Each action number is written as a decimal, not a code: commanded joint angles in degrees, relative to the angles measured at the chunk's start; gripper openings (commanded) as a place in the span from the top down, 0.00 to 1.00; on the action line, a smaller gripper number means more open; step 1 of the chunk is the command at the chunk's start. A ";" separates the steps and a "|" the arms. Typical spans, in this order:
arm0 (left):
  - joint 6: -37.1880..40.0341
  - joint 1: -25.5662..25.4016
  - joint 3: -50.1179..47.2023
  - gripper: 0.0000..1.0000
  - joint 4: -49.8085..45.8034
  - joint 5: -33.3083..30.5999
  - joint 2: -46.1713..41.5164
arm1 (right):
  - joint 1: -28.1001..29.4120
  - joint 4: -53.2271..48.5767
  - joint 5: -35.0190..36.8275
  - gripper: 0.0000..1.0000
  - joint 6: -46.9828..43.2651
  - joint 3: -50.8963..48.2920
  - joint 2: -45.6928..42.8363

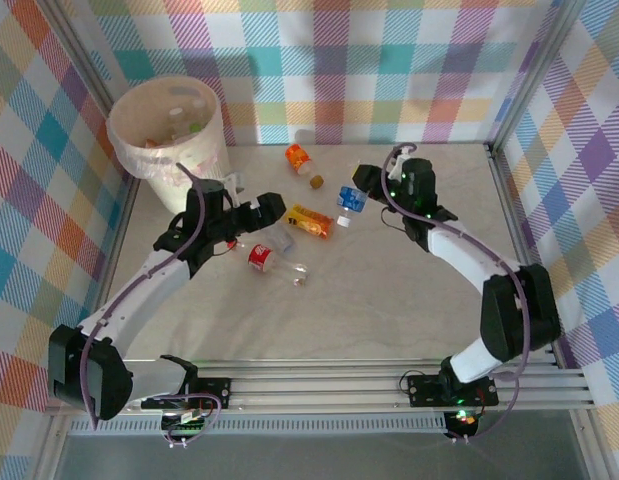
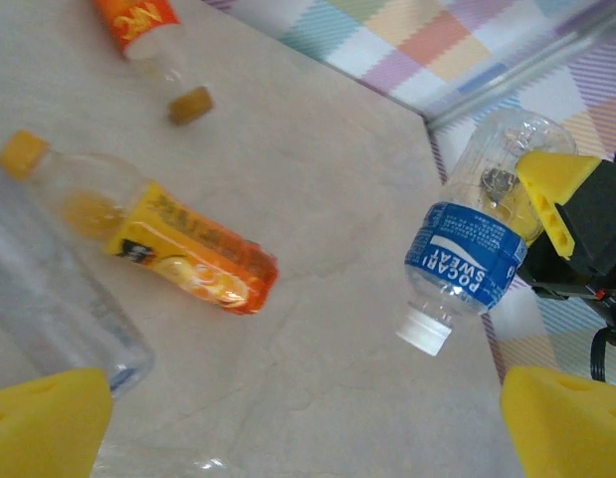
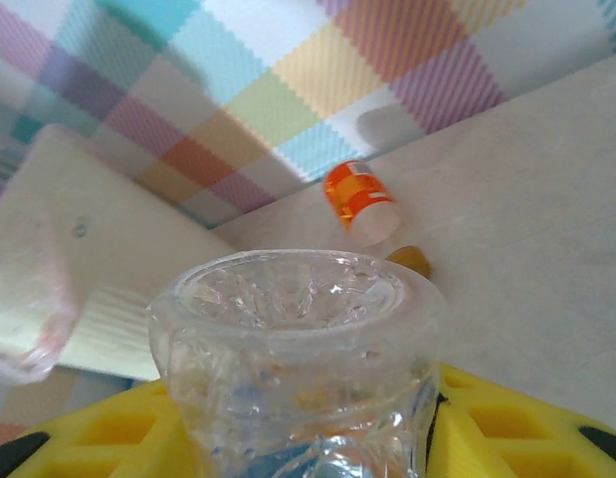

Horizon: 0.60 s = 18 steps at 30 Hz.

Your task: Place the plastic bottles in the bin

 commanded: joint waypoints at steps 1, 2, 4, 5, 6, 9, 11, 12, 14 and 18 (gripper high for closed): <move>1.97 -2.65 1.63 0.00 5.26 4.23 1.11 | 1.00 7.38 -6.90 0.57 2.13 -3.36 -4.29; 1.94 -3.28 1.73 0.00 6.38 5.01 1.50 | 1.34 7.80 -7.58 0.57 2.45 -4.03 -5.09; 2.59 -4.40 2.37 0.00 7.88 6.52 2.26 | 1.93 8.05 -9.06 0.56 2.78 -4.42 -6.14; 3.05 -4.93 2.82 0.00 8.80 8.05 2.80 | 2.30 8.23 -10.00 0.56 3.15 -4.43 -6.52; 3.08 -5.49 3.61 0.00 9.14 9.64 3.42 | 2.78 8.49 -11.18 0.56 3.54 -4.35 -6.79; 1.96 -5.94 6.04 0.00 10.11 15.81 5.89 | 4.04 8.45 -14.09 0.56 5.30 -2.73 -6.65; 2.18 -6.57 5.70 0.00 14.37 20.30 6.60 | 4.79 8.48 -15.75 0.56 5.92 -1.20 -6.17; 2.89 -7.14 5.21 0.00 16.51 21.39 6.39 | 5.25 8.54 -16.53 0.56 6.31 -0.30 -5.86; 4.15 -7.73 5.31 0.00 17.29 20.88 6.00 | 6.05 8.70 -17.92 0.56 6.75 1.41 -5.29; 5.13 -7.75 6.97 0.00 17.20 22.83 6.48 | 7.57 9.23 -19.24 0.55 7.04 3.60 -5.30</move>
